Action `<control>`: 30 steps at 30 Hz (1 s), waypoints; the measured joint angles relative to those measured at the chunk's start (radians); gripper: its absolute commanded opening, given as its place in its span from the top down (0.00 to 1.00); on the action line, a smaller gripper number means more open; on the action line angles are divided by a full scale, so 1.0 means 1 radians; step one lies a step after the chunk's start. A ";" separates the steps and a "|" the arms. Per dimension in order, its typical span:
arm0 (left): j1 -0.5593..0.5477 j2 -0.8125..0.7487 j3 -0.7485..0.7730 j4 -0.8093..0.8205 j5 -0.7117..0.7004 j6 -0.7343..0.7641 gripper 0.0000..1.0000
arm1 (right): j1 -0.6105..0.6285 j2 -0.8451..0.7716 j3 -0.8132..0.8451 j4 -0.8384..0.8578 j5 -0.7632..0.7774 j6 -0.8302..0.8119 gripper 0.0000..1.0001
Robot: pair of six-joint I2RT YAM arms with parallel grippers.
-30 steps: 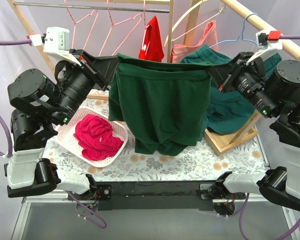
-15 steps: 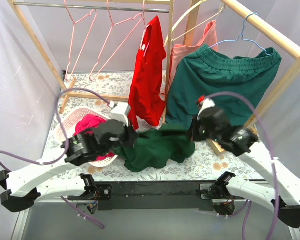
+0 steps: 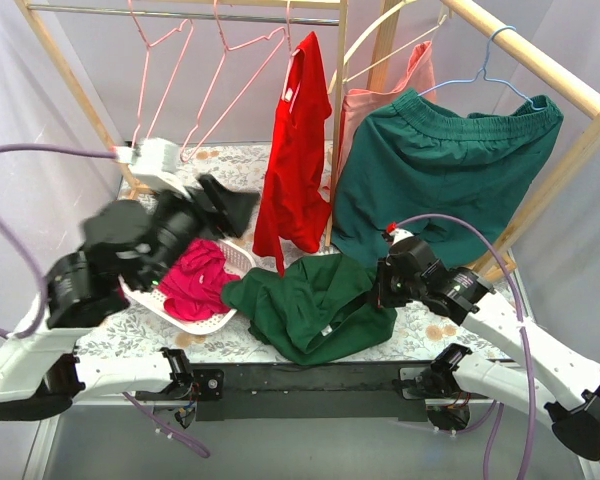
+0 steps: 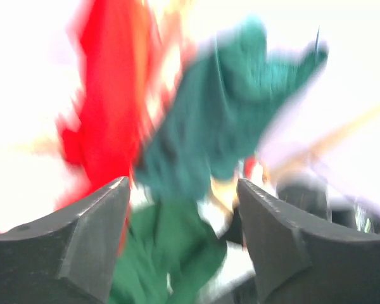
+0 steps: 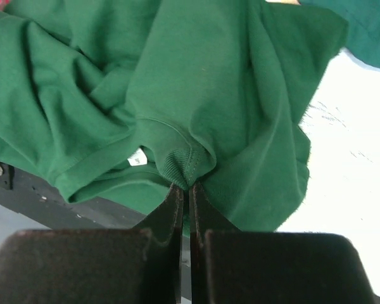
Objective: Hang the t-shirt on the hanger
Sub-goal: Pick up the hanger from the clothesline.
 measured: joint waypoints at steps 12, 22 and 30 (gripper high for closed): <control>0.338 0.254 0.173 0.366 -0.187 0.540 0.13 | 0.000 0.144 -0.054 0.131 -0.119 -0.033 0.99; 0.748 0.541 0.384 0.293 0.153 0.453 0.23 | 0.000 0.129 -0.100 0.172 -0.168 -0.068 0.99; 0.900 0.534 0.424 0.303 0.457 0.378 0.28 | 0.000 0.068 -0.116 0.180 -0.175 -0.072 0.99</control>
